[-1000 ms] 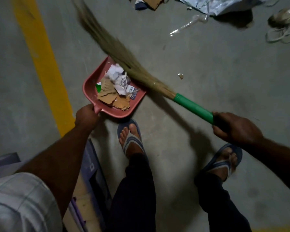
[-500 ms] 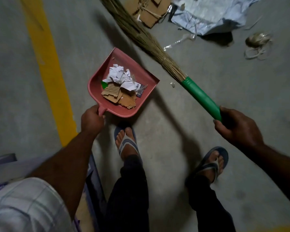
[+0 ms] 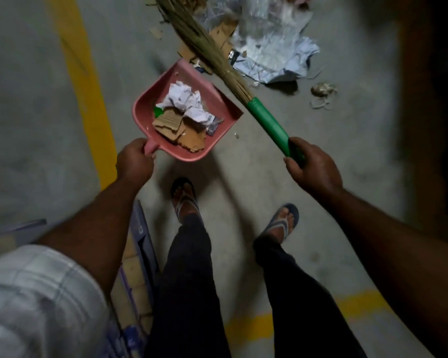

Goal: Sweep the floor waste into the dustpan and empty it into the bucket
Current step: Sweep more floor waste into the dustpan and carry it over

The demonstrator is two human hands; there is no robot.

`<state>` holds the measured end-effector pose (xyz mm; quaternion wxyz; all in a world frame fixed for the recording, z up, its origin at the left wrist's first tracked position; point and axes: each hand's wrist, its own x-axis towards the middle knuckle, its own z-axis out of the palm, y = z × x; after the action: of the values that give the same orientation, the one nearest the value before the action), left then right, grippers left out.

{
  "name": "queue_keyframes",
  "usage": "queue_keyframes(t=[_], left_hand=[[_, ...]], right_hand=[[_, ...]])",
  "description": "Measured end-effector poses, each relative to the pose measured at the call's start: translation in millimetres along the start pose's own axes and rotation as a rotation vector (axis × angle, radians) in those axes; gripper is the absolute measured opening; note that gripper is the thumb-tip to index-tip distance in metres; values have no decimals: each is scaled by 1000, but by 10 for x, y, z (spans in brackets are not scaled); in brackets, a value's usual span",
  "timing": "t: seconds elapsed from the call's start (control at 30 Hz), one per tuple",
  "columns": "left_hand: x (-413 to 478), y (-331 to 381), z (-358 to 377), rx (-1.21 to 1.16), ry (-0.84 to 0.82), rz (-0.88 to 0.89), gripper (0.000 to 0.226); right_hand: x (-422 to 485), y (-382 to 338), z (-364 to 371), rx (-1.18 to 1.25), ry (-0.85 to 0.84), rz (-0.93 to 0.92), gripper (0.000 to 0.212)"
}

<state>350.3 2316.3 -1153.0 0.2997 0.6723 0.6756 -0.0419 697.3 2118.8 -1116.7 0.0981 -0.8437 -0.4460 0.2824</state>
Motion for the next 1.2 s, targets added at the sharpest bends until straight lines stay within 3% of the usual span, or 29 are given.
queue_keyframes(t=[0.33,0.53,0.9,1.2], left_hand=[[-1079,1056,-1355,-4,77,146,27],[-1418,1615,-1877,-52,68,242,26],[-1348,2689,-2718,44,26,556,28],[-1623,3355,-2740,169,-80,840,20]], right_hand=[[-1051,-406,-1908,19,51,85,50],[-1624,-536,-2693,55,131,149,49],[-2335,-1126,-3202,218,349,388,51],[-3301,-1246,-3094,376,570,623,51]])
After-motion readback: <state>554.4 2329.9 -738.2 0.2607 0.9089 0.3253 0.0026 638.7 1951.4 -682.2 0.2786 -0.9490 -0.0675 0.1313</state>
